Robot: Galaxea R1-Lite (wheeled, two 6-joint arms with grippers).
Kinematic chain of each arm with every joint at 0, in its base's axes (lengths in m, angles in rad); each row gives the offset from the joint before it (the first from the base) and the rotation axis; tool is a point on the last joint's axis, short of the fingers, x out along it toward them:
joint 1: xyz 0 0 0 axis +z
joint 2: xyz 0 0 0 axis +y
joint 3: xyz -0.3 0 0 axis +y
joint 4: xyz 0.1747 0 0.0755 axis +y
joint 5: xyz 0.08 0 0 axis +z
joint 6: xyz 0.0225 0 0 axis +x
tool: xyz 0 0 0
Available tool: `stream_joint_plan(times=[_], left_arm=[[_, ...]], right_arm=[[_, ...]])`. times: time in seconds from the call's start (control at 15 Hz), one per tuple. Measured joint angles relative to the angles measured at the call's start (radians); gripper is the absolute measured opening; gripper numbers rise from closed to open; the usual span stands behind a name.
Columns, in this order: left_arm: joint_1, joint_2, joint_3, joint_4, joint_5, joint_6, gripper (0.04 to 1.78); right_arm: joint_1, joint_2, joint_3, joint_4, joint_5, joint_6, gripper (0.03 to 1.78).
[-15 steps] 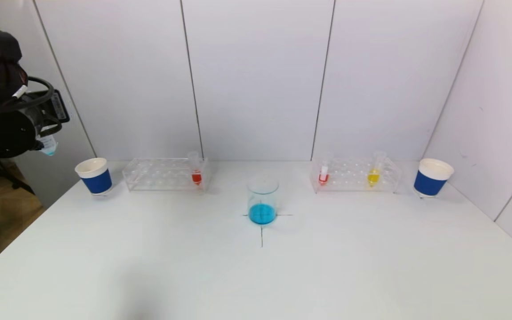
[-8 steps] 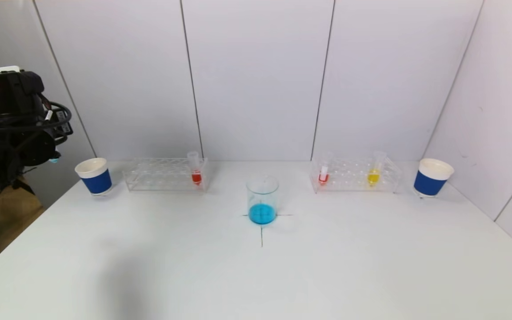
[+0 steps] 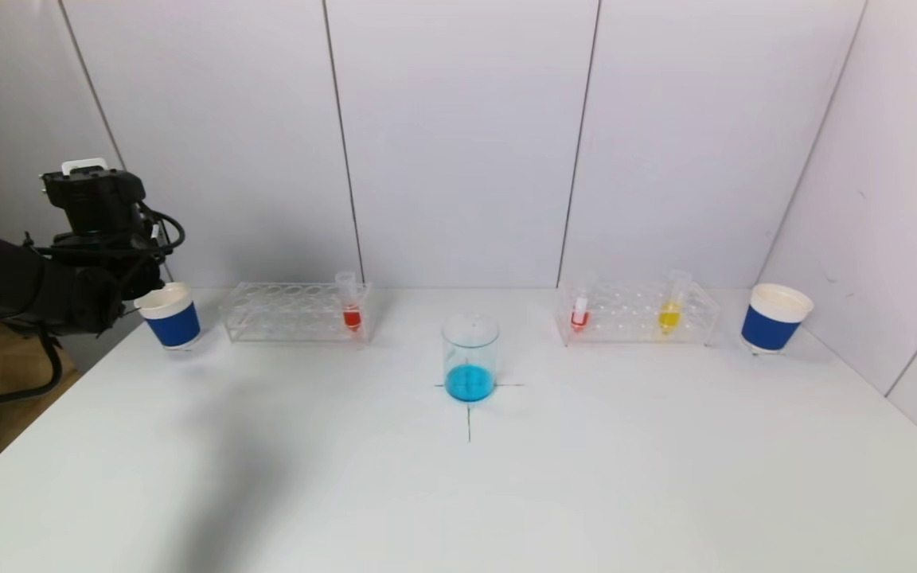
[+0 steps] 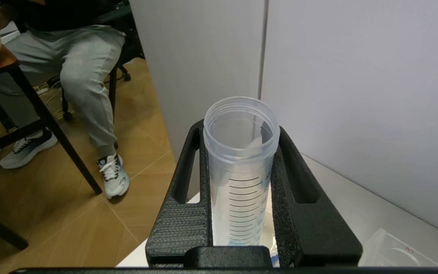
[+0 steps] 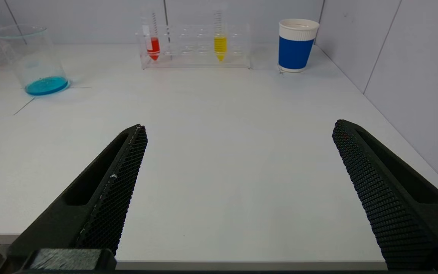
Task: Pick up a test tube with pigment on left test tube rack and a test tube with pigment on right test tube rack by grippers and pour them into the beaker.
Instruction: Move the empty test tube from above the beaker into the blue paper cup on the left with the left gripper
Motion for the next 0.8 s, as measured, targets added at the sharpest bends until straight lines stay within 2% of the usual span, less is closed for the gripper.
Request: stream_joint_plan(times=[0.47, 0.8], left_arm=[[0.003, 0.154, -0.155, -0.001, 0.000, 0.046, 0.45], [0.010, 0.224, -0.182, -0.066, 0.001, 0.083, 0.45]], right_arm=[[0.000, 0.000, 0.000, 0.000, 0.000, 0.000, 1.77], [0.000, 0.000, 0.000, 0.000, 0.000, 0.000, 1.77]])
